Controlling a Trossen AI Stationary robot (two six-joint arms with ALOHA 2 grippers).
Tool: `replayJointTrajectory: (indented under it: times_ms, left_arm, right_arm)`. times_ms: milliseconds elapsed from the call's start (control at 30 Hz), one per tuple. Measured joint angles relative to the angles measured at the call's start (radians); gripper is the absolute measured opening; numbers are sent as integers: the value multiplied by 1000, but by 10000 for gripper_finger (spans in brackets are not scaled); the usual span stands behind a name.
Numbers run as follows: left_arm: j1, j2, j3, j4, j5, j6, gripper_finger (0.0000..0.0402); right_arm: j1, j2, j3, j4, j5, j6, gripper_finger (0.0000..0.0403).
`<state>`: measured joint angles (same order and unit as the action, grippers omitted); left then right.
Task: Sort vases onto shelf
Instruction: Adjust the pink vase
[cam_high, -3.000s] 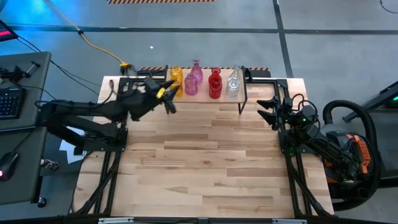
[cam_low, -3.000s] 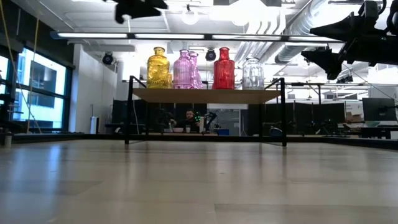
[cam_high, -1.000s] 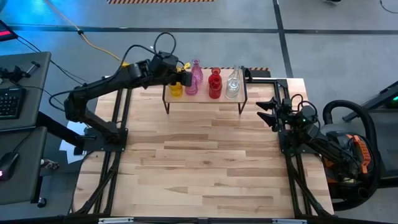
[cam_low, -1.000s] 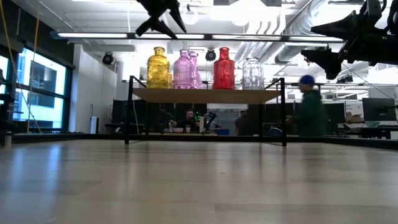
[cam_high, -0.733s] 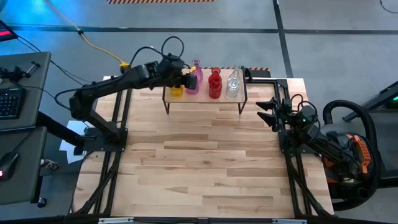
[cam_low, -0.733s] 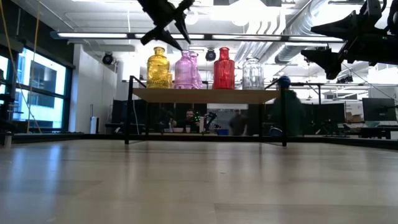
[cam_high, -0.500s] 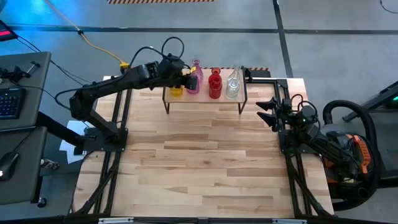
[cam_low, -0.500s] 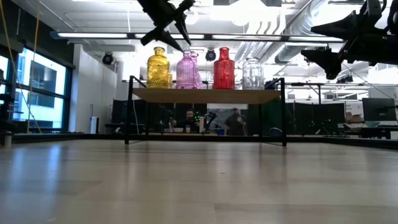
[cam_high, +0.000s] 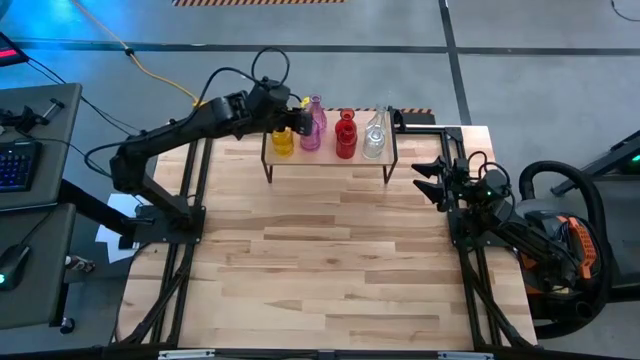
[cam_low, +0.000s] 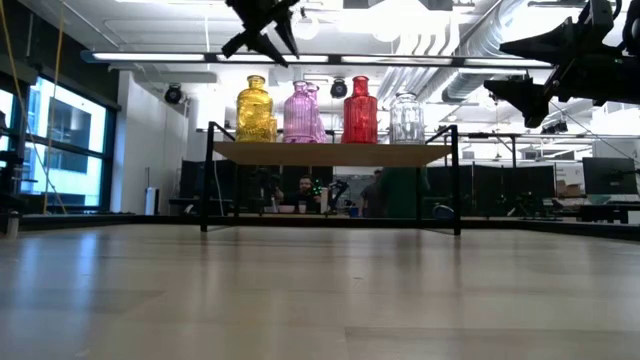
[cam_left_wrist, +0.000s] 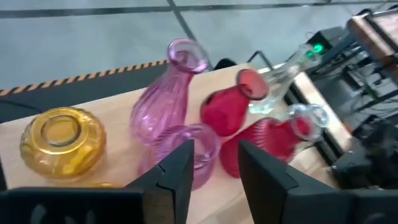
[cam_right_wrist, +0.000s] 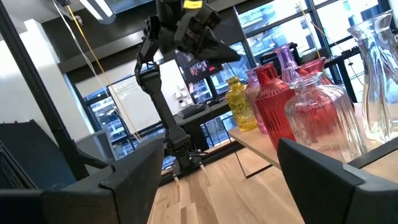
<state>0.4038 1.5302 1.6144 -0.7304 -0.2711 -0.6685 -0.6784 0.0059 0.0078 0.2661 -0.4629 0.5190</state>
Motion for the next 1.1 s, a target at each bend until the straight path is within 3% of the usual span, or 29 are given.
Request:
replayJointTrajectory:
  times_ms: [500, 833, 1100]
  left_arm:
    - [25, 28, 0, -24, 17, 30, 77]
    - [25, 28, 0, -29, -18, 52, 4]
    - [25, 28, 0, -55, -59, 52, 0]
  right_arm:
    - [0, 0, 0, 0, -2, 24, 302]
    - [0, 0, 0, 0, -4, 24, 302]
    - [0, 0, 0, 0, -4, 24, 302]
